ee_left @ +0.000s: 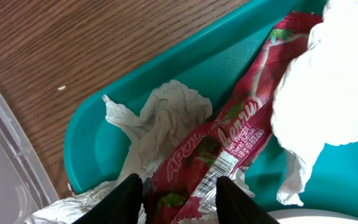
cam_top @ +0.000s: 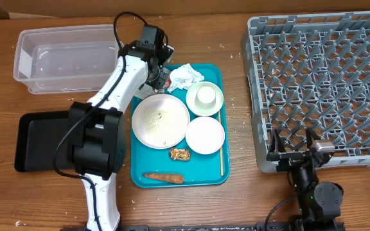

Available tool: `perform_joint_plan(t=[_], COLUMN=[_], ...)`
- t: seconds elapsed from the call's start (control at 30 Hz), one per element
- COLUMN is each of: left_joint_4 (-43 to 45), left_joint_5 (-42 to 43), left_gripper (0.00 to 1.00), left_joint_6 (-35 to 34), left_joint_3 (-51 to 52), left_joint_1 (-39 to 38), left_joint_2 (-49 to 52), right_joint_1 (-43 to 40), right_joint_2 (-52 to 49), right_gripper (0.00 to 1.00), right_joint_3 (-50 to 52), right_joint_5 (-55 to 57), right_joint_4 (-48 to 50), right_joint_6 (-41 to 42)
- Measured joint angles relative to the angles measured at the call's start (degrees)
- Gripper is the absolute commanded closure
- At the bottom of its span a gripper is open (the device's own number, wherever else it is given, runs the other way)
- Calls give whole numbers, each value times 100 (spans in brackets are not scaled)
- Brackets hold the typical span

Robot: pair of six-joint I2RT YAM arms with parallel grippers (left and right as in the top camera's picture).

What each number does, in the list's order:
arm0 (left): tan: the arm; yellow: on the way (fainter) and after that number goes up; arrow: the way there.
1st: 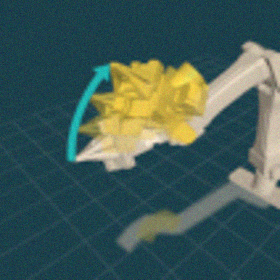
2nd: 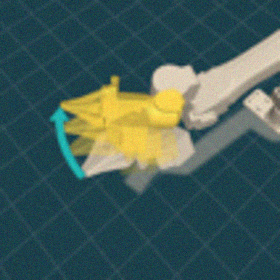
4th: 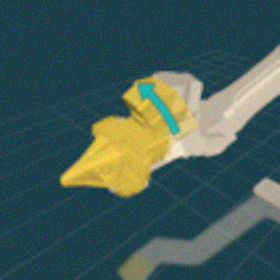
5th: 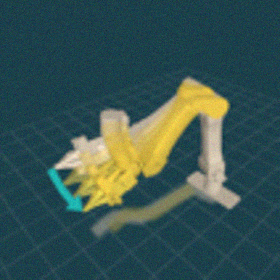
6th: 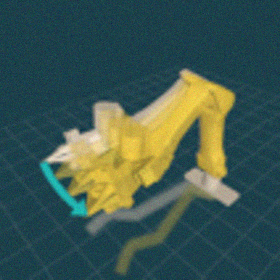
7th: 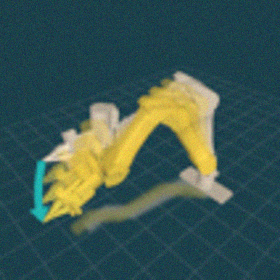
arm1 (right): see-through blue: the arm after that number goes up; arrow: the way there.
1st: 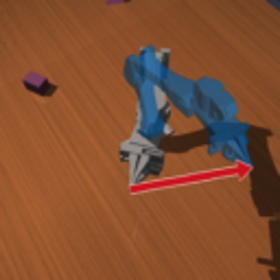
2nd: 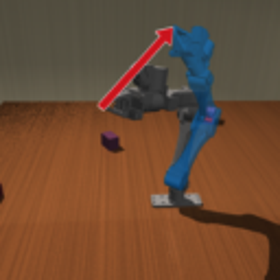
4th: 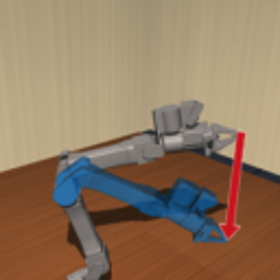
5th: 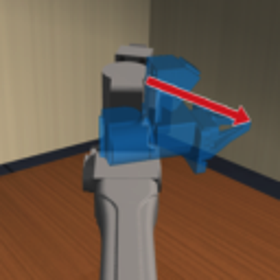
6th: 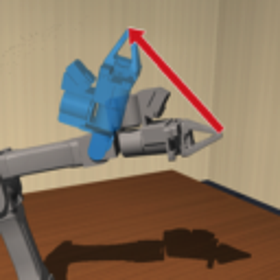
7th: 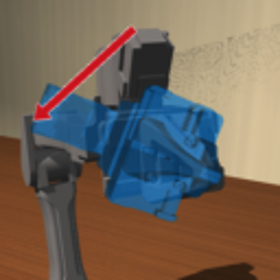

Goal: Sort waste into correct bins and load items into the dishwasher
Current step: 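Close the left gripper on the red wrapper and lift it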

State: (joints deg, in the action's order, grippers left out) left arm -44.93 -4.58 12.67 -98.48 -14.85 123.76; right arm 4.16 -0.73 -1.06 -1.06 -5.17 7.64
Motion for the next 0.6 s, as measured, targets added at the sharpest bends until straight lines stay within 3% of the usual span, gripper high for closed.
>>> perform_joint_plan(t=[0.3, 0.6], left_joint_4=[-26, -660], left_joint_5=[-28, -345], left_gripper=[95, 96], left_joint_6=[42, -66], left_joint_3=[0, -33], left_joint_1=[-2, -4], left_joint_2=[0, 0], right_joint_1=[0, 0], right_joint_2=[0, 0], right_gripper=[0, 0], right_joint_3=[0, 0], right_joint_5=[-2, 2], right_joint_4=[0, 2], right_joint_6=[0, 0])
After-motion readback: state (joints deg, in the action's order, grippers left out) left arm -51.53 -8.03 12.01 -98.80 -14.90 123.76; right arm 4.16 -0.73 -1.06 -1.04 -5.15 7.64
